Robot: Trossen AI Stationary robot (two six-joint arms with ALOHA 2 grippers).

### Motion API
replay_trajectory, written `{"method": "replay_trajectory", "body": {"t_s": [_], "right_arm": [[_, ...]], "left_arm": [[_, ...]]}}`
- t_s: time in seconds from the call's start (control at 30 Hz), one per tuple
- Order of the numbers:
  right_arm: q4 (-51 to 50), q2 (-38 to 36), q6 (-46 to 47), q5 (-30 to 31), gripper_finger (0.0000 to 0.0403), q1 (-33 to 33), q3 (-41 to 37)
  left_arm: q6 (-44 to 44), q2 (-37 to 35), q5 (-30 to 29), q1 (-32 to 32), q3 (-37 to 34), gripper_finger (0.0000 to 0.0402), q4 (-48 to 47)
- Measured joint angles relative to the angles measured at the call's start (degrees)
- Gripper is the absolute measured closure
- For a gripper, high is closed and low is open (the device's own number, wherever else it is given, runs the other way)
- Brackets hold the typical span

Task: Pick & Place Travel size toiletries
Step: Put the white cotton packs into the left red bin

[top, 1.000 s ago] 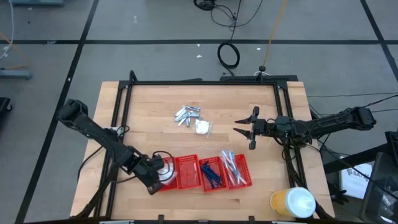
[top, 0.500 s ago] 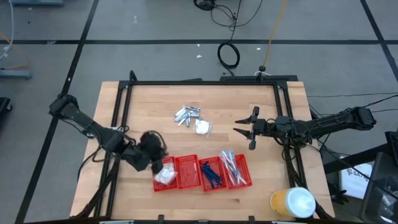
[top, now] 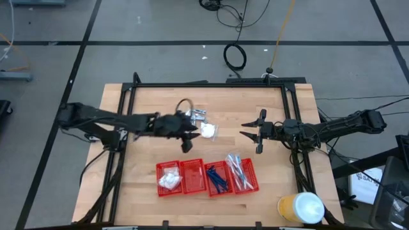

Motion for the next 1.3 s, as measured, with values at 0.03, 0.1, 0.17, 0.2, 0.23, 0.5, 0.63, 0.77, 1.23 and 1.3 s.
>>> {"method": "replay_trajectory", "body": {"t_s": [0.03, 0.1, 0.17, 0.2, 0.23, 0.5, 0.63, 0.77, 1.23, 1.3], "right_arm": [[0.0, 0.0, 0.0, 0.0, 0.0273, 0.0, 0.0], [0.0, 0.0, 0.0, 0.1, 0.0273, 0.0, 0.0], [0.2, 0.0, 0.1, 0.1, 0.0273, 0.0, 0.0], [0.3, 0.0, 0.1, 0.2, 0.0273, 0.0, 0.0], [0.3, 0.0, 0.0, 0.2, 0.0273, 0.0, 0.0], [0.3, 0.0, 0.4, 0.2, 0.0273, -1.1, 0.0], [0.3, 0.0, 1.6, 0.1, 0.0273, -1.9, 0.0], [0.3, 0.0, 1.6, 0.1, 0.0273, -1.9, 0.0], [0.2, 0.0, 1.6, 0.1, 0.0273, -1.9, 0.0], [0.0, 0.0, 1.6, 0.1, 0.0273, -1.9, 0.0]], "left_arm": [[0.5, 1.7, 3.4, 2.0, 0.0, 0.026, 1.1], [1.8, 5.3, 6.6, 5.1, -0.1, 0.0228, 3.0], [1.9, 8.6, 6.7, 7.6, -0.1, 0.0196, 3.1], [1.8, 10.4, 6.5, 8.6, -0.1, 0.0181, 3.6], [1.5, 12.1, 6.3, 9.5, -0.1, 0.0168, 4.1], [1.4, 23.6, 6.2, 11.7, -0.1, 0.0129, 11.2], [1.4, 26.7, 6.2, 11.5, -0.1, 0.0128, 13.8], [1.2, 28.3, 6.2, 11.5, -0.1, 0.0128, 13.1], [1.3, 28.6, 6.1, 10.7, -0.1, 0.0267, 11.1], [1.4, 27.9, 6.1, 10.4, -0.1, 0.0304, 10.7]]}}
